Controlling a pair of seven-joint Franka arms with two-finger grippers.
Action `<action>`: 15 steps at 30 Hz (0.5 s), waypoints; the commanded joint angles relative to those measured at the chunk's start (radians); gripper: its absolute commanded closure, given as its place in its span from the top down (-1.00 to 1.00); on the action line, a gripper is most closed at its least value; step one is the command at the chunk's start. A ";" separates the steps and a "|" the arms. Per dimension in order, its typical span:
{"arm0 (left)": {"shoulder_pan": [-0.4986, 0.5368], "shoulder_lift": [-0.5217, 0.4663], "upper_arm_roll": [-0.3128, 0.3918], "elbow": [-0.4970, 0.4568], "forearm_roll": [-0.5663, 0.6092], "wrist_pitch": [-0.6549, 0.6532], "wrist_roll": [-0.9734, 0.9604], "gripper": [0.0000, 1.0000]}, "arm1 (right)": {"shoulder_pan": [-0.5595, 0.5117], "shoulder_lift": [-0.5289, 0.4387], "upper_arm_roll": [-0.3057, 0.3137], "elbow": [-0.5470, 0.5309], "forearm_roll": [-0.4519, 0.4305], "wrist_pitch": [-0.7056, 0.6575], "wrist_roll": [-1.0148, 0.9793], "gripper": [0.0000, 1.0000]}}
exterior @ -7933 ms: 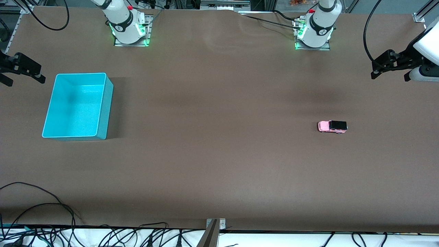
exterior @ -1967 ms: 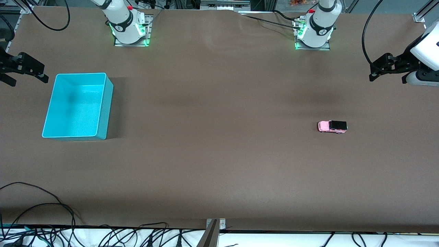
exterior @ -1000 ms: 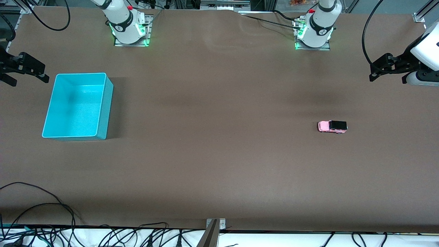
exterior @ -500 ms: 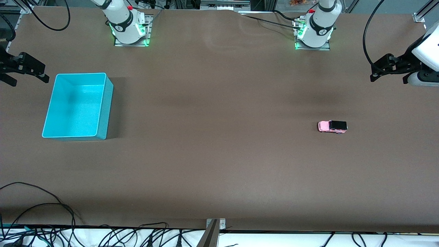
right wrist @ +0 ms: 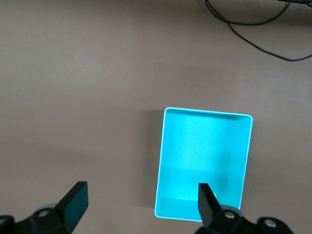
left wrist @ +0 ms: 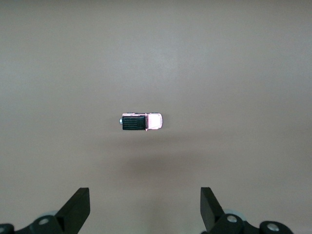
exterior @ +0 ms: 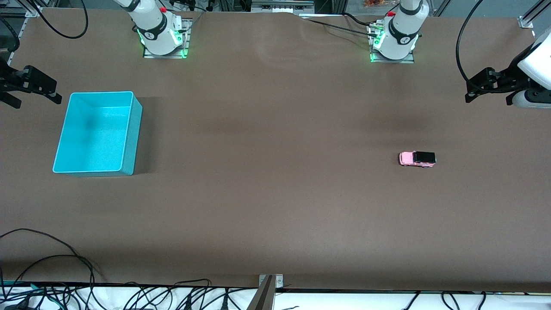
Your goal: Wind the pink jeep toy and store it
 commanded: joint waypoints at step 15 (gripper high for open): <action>0.006 0.016 0.000 0.037 -0.023 -0.021 -0.009 1.00 | 0.003 0.005 -0.001 0.021 -0.006 -0.036 0.007 1.00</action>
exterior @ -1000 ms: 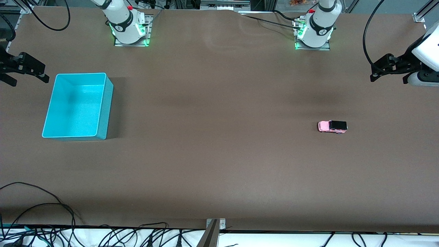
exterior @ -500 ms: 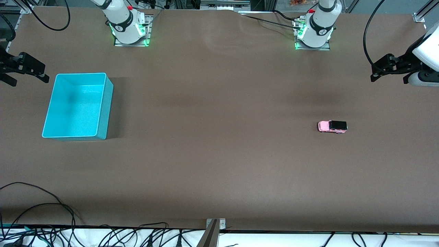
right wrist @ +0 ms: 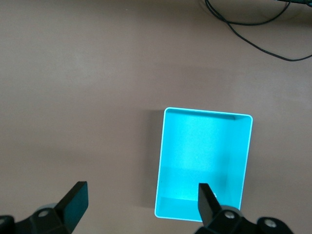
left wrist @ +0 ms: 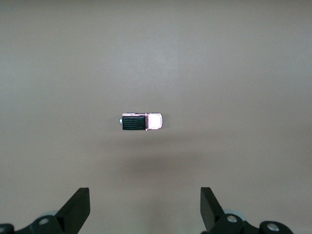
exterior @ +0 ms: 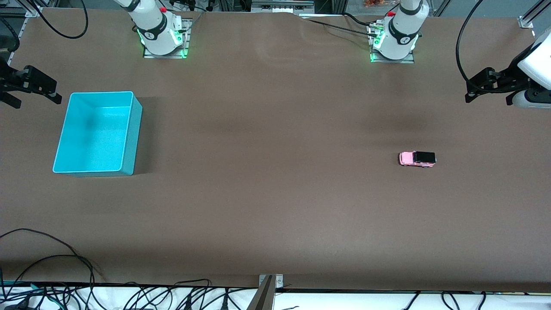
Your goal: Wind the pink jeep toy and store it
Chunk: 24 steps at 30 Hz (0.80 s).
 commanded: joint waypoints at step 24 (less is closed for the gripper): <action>0.005 0.018 -0.001 0.034 -0.027 -0.021 -0.010 1.00 | -0.005 0.007 -0.007 0.021 -0.005 -0.022 0.006 1.00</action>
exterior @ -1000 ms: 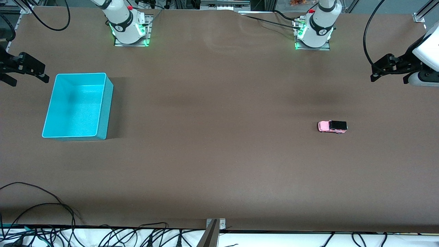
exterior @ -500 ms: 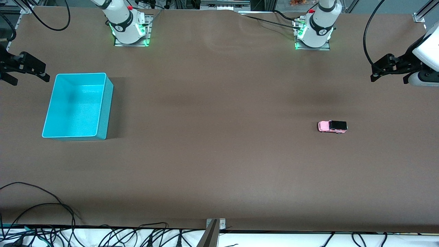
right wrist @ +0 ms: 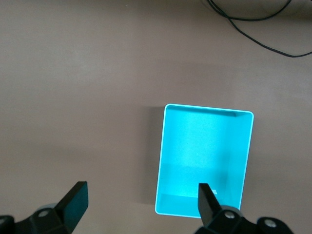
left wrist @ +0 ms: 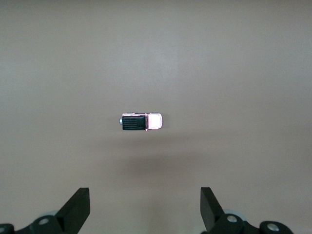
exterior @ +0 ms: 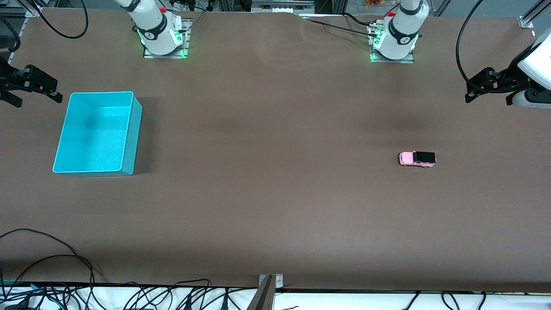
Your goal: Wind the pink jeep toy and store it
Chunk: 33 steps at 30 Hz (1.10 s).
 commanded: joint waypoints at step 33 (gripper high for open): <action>0.004 0.016 -0.001 0.037 -0.024 -0.021 0.001 1.00 | 0.005 0.007 0.006 0.021 -0.005 -0.019 0.009 1.00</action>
